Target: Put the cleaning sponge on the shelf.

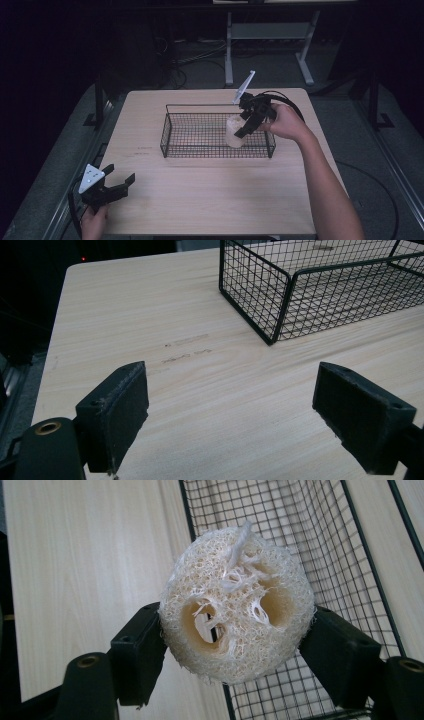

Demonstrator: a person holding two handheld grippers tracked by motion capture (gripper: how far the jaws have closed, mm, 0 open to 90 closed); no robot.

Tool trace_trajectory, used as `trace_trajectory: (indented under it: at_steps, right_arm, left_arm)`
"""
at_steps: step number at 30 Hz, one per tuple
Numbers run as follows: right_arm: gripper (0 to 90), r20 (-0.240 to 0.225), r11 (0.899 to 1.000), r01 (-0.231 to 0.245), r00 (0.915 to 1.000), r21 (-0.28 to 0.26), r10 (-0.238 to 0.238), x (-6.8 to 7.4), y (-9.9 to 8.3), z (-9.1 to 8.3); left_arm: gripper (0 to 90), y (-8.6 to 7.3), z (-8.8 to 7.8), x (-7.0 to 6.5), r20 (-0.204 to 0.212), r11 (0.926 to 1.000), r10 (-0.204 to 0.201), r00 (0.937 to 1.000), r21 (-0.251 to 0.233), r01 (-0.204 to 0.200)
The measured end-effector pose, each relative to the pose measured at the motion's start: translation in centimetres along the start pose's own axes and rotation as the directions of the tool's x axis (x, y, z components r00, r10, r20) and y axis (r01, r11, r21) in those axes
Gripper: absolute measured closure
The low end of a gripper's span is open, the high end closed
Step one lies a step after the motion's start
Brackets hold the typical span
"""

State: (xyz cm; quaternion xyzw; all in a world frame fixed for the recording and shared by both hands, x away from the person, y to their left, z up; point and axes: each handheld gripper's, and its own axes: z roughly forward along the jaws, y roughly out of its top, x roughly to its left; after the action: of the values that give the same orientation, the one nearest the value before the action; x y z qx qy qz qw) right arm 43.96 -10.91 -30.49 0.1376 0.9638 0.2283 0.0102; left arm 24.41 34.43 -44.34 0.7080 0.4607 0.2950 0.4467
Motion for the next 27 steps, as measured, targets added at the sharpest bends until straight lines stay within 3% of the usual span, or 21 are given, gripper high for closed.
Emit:
trace_trajectory:
  at_steps: [17,27]
  right_arm:
    - [28.0,0.031,0.999,-0.043,0.9986,0.004,0.043,-1.8,-0.5,0.8]
    - [28.0,0.034,0.999,-0.047,0.9984,0.025,0.046,-2.3,-0.5,2.0]
  left_arm:
    - [13.9,0.0,0.0,0.0,0.001,1.0,-0.002,1.0,-0.002,0.002]
    - [13.9,0.0,0.0,0.1,0.002,1.0,-0.003,1.0,-0.003,0.003]
